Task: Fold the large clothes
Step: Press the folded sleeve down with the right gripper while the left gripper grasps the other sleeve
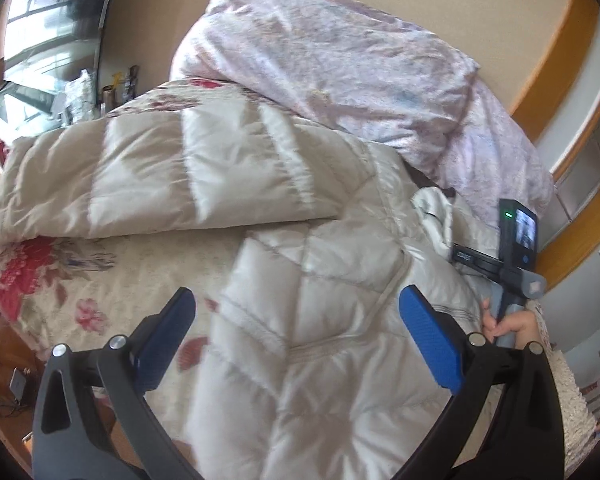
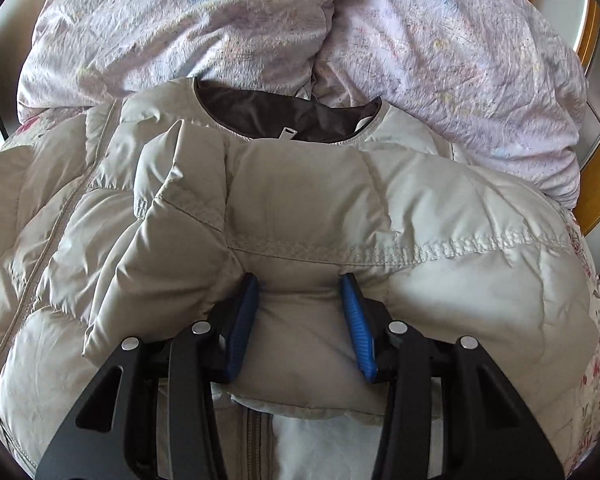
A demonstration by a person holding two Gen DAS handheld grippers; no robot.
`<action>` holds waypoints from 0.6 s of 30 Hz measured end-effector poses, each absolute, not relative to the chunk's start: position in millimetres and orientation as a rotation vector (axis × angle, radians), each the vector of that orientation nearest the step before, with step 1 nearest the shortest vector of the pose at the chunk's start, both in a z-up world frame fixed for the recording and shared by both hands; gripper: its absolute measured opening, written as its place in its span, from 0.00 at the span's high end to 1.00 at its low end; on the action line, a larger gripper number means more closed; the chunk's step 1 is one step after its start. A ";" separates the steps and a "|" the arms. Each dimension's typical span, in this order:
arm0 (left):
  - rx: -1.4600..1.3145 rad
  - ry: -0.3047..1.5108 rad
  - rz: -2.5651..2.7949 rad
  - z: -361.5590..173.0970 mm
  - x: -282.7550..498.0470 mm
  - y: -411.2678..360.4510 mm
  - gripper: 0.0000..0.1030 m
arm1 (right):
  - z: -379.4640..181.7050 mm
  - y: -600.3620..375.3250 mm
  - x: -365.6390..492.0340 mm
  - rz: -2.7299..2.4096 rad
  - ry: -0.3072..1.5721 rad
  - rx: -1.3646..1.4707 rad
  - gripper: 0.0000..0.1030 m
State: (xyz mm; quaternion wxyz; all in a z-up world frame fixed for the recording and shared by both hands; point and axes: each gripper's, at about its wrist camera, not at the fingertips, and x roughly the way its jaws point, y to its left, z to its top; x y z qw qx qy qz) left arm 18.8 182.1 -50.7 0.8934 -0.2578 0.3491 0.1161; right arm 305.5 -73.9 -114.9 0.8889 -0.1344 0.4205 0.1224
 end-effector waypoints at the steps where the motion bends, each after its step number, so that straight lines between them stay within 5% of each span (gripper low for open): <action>1: -0.546 0.737 0.267 -52.3 17.7 190.2 0.02 | -115.1 -74.5 305.0 0.254 0.869 -0.275 0.55; 14: -0.842 0.808 0.467 -81.4 2.2 294.6 0.03 | -117.2 -76.2 298.7 0.254 0.822 -0.256 0.53; 18: -0.922 0.783 0.529 -88.5 -3.4 319.5 0.12 | -117.1 -77.4 299.0 0.257 0.821 -0.242 0.52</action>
